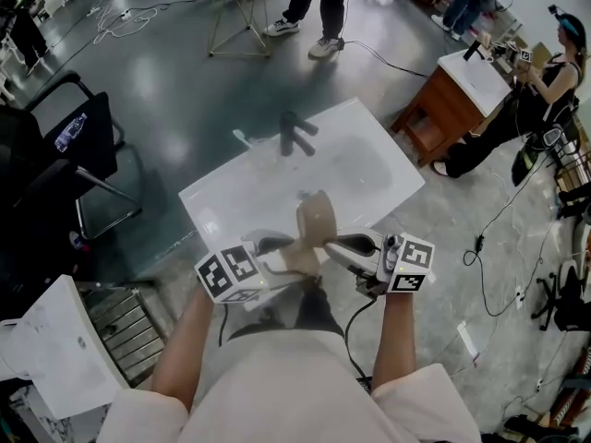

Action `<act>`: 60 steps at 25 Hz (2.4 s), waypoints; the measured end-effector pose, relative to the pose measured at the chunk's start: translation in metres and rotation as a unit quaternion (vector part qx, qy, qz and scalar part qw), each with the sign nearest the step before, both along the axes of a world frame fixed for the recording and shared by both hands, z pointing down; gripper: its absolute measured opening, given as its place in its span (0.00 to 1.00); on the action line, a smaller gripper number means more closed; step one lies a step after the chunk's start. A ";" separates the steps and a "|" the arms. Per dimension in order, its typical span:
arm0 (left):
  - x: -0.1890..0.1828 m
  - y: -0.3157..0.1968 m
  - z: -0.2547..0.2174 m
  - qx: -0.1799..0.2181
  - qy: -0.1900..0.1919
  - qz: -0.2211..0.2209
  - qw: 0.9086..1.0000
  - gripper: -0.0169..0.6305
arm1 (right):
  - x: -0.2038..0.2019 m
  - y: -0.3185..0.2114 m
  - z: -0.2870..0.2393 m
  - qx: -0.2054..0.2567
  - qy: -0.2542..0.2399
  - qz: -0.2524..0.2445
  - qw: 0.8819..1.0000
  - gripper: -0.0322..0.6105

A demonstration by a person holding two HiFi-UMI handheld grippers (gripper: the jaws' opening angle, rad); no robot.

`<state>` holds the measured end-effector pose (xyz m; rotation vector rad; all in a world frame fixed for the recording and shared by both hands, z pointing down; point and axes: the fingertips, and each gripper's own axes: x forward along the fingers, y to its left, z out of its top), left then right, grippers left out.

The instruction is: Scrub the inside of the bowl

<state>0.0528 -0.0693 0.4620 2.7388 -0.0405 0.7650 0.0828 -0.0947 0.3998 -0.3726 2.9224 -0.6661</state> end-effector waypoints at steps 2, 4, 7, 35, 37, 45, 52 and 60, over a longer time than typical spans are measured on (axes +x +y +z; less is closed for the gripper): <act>0.001 0.002 -0.006 0.008 -0.001 0.001 1.000 0.45 | 0.000 -0.009 0.015 -0.010 0.032 0.023 0.999 0.08; 0.000 0.000 -0.013 0.021 -0.003 -0.001 1.000 0.45 | 0.001 -0.013 0.028 -0.020 0.057 0.036 0.998 0.08; 0.000 -0.004 -0.024 0.037 0.004 -0.005 0.999 0.45 | 0.002 -0.013 0.042 -0.031 0.085 0.041 0.995 0.08; -0.021 -0.042 -0.009 0.027 -0.011 -0.061 0.998 0.44 | 0.008 0.086 -0.011 0.023 -0.019 -0.131 0.991 0.08; -0.024 -0.040 -0.007 0.023 -0.010 -0.072 0.997 0.44 | 0.005 0.085 -0.014 0.027 -0.019 -0.131 0.991 0.08; -0.029 -0.016 -0.004 0.026 -0.018 -0.064 0.997 0.44 | 0.000 0.072 -0.040 0.051 -0.064 -0.100 0.992 0.08; -0.017 0.014 -0.012 0.026 0.000 -0.036 0.999 0.44 | -0.016 0.035 -0.028 0.040 -0.019 -0.034 0.998 0.08; -0.020 0.021 -0.035 0.050 0.012 -0.028 0.998 0.44 | -0.018 0.012 0.004 0.012 0.053 0.033 0.998 0.08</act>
